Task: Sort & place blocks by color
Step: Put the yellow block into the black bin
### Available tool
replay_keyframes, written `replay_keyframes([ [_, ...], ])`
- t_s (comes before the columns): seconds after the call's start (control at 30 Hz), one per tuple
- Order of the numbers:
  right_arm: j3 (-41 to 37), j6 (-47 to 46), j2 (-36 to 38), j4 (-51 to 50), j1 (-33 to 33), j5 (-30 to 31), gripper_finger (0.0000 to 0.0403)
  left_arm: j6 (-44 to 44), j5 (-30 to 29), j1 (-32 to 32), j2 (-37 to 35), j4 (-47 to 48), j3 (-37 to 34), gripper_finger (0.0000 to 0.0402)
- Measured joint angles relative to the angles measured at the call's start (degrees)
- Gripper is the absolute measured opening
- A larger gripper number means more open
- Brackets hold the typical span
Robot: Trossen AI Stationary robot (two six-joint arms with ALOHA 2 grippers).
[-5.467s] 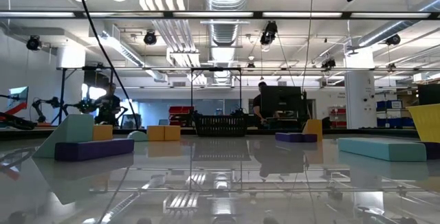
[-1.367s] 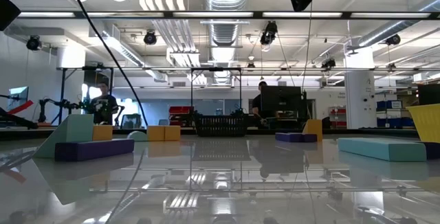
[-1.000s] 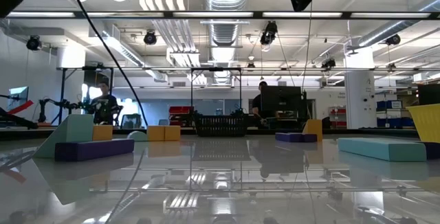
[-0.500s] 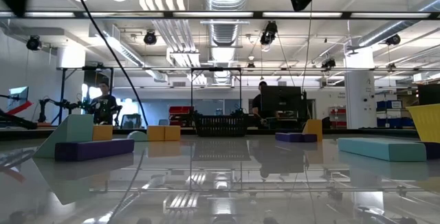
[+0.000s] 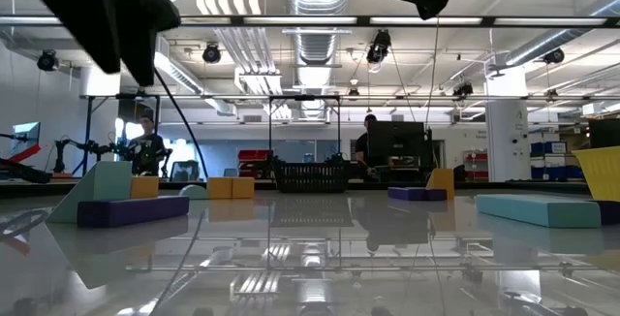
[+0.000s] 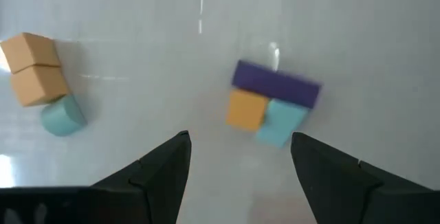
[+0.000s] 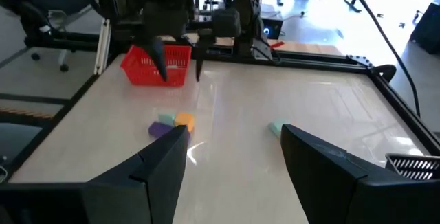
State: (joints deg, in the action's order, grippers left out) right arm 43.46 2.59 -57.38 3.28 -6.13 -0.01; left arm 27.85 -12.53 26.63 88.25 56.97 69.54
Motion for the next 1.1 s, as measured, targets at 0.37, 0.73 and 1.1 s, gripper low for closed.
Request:
replay_keyframes([
  [0.37,-0.34,-1.55,-0.49,-0.06,0.0,-0.02,0.0226,-8.49,0.11,-1.71,0.0,-9.91,-8.16,0.0235],
  [0.73,-0.89,-2.63,-0.51,0.03,0.0,0.07,0.0226,-8.78,0.22,-1.93,-0.12,-14.54,-13.47,0.0235],
  [1.1,-0.89,-2.62,-0.51,0.12,0.0,0.11,0.0226,-8.8,2.4,-1.95,-0.22,-20.84,-16.77,0.0235],
])
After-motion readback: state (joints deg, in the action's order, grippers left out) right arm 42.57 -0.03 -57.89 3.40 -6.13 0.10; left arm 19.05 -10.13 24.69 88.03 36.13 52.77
